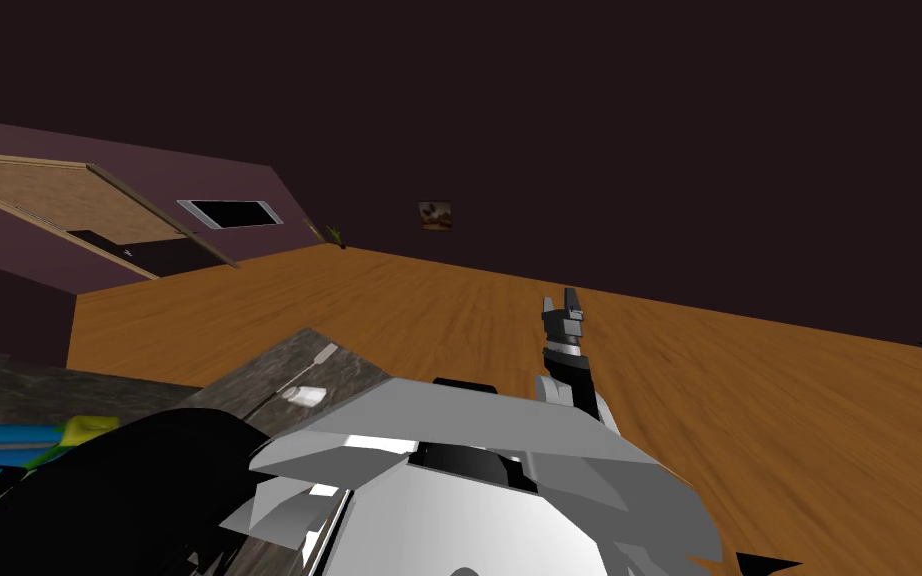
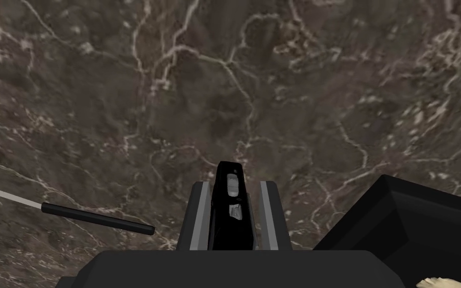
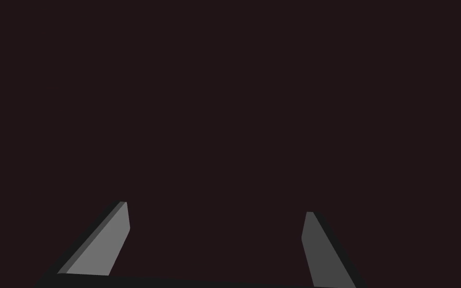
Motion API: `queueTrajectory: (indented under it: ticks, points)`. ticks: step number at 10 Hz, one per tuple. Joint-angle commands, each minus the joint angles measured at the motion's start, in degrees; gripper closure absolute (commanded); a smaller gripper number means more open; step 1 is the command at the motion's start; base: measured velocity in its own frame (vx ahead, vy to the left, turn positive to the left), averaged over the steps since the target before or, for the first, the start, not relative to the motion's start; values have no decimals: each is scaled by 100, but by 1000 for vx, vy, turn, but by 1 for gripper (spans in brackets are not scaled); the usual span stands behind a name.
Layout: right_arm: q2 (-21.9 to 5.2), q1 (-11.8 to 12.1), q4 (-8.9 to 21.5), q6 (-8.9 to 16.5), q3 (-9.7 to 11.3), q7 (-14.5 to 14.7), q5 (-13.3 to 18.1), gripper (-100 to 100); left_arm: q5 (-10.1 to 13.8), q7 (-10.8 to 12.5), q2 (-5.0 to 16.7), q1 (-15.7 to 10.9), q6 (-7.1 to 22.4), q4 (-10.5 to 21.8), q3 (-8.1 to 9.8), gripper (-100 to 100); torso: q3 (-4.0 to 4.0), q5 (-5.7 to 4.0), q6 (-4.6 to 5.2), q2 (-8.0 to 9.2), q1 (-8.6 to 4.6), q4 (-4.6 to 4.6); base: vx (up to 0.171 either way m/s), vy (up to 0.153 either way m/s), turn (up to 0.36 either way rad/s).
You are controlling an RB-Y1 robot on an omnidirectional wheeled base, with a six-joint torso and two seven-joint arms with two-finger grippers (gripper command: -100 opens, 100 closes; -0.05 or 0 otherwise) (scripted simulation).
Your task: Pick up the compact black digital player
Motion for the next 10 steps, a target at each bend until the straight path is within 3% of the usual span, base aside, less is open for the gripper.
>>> queueTrajectory:
  ticks: [1, 4, 5, 7, 8, 10]
  points:
    - [0, 0, 0, 0, 0, 0, 0, 0, 286, -286, 286, -188, 247, -286, -1, 100, 0, 0, 0, 0, 0, 0, -55, 40, 30]
    - [0, 0, 0, 0, 0, 0, 0, 0, 387, -321, 330, -188, 247, -625, -1, 100, 2, 0, 0, 7, 7, -2, -35, 27, -6]
    - [0, 0, 0, 0, 0, 0, 0, 0, 651, -583, 611, -362, 484, -841, -15, 100, -3, -2, 1, -1, 0, -5, -64, 33, 21]
    - [0, -1, 0, 0, 0, 0, 0, 0, 846, -733, 661, -362, 484, -1177, -15, 100, 1, -3, 3, 11, 11, -6, -56, 38, -10]
    - [0, 0, 0, 0, 0, 0, 0, 0, 1125, -1005, 954, -537, 721, -1387, -29, 100, -3, 0, 2, 2, 6, -8, -59, 44, 20]
    - [0, -1, 0, 0, 0, 0, 0, 0, 1306, -1145, 992, -537, 721, -1737, -29, 100, -4, -1, 2, 5, 13, -11, -50, 42, -5]
